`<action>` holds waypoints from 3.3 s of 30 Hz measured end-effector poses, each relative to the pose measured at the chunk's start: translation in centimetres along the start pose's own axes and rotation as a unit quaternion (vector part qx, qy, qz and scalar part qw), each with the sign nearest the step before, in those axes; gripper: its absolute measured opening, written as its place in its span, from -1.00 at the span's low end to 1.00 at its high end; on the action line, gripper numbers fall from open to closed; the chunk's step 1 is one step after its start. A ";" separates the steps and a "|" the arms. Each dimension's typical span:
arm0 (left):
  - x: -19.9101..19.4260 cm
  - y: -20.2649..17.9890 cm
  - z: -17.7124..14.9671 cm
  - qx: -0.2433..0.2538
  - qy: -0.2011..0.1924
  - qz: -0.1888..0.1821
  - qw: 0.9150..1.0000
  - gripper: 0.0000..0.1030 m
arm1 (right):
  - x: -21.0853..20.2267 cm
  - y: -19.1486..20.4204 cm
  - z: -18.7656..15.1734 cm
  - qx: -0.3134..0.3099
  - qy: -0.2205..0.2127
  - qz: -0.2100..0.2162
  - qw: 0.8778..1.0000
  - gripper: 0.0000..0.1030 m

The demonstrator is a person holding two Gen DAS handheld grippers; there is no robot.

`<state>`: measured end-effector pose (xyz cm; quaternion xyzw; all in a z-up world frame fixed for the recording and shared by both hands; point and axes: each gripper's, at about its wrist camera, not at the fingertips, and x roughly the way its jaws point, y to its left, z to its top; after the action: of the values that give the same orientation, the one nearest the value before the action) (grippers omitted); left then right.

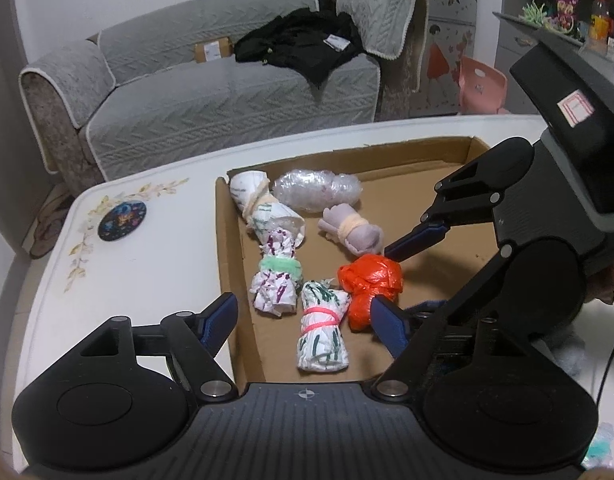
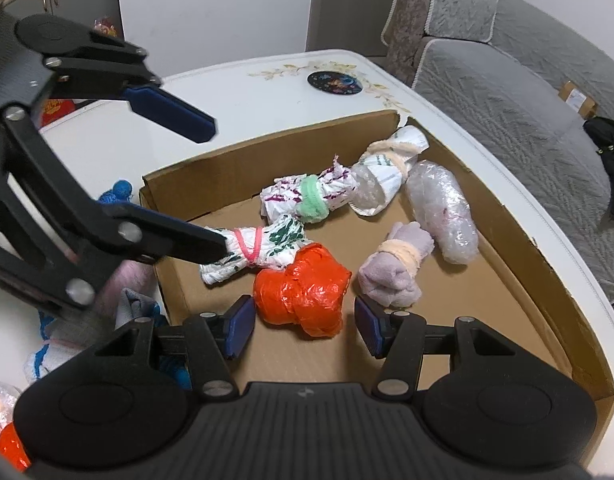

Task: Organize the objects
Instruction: 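Move both tools back over the pile toward the clear plastic bundles, then grasp the pastel plastic bundle with the left gripper while the right grasps the lilac-netted bundle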

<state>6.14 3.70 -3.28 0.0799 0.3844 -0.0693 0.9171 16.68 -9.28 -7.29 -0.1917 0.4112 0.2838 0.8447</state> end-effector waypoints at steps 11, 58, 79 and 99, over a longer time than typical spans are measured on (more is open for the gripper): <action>-7.2 0.6 -3.4 -0.048 -0.060 -0.007 0.997 0.67 | -8.0 -0.6 -2.3 0.021 -0.062 -0.046 0.997 0.04; -7.9 -9.2 -18.5 0.029 -0.070 -0.069 0.995 0.77 | -11.9 15.0 -18.5 0.240 -0.119 -0.057 0.962 0.48; -8.3 -7.7 -18.5 -0.009 -0.073 -0.091 0.993 0.17 | -13.0 14.3 -20.5 0.256 -0.123 -0.073 0.956 0.10; -9.8 -2.0 -15.7 -0.032 -0.080 -0.024 0.996 0.17 | -17.4 6.9 -24.1 0.265 -0.144 -0.138 0.943 0.09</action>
<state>-11.95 5.53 -7.33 0.0357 0.3138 -0.0857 0.9450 -10.53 -23.03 -8.11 0.0267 0.3149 0.0698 0.9462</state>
